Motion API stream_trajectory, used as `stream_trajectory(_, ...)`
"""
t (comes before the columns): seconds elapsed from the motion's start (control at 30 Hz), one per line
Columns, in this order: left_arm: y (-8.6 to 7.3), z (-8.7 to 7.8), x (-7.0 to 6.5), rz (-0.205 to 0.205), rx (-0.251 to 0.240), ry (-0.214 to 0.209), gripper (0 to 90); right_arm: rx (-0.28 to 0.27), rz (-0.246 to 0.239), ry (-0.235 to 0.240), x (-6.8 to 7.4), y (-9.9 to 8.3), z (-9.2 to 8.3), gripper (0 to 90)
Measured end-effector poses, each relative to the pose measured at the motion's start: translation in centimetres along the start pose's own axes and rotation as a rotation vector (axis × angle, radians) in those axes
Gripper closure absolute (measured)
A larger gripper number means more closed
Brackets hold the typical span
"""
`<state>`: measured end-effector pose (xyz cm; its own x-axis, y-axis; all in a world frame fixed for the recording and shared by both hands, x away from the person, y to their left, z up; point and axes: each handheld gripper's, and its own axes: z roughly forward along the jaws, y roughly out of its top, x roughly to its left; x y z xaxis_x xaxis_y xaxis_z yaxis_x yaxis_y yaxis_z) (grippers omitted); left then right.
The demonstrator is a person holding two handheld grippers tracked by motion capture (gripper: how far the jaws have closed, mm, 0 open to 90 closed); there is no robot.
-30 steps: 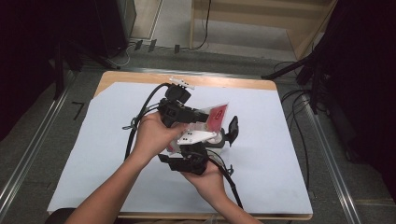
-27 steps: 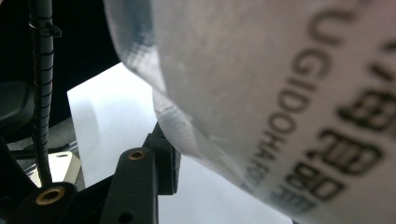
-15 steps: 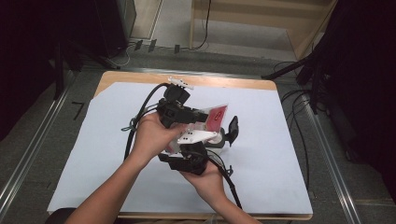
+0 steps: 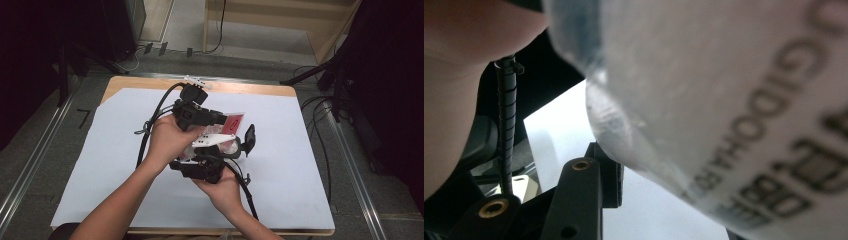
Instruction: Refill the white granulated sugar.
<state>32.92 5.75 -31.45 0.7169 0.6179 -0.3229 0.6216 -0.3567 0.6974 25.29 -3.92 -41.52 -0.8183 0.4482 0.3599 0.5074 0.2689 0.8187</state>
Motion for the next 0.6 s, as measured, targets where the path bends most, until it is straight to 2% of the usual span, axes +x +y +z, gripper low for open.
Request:
stream_trajectory(0.23, 0.09, 0.03, 0.15, -0.005, 0.007, -0.012, 75.5, -0.001, -0.026, -0.011, 0.07, -0.05, 0.13, 63.9)
stream_trajectory(0.3, 0.08, 0.07, 0.01, 0.008, 0.005, -0.008, 75.6, -0.008, -0.032, -0.019, 0.07, -0.11, 0.14, 63.9)
stream_trajectory(0.6, -0.16, -0.08, -0.1, 0.02, -0.003, -0.001, 76.1, -0.005, -0.043, -0.029, 0.13, -0.16, 0.24, 64.0)
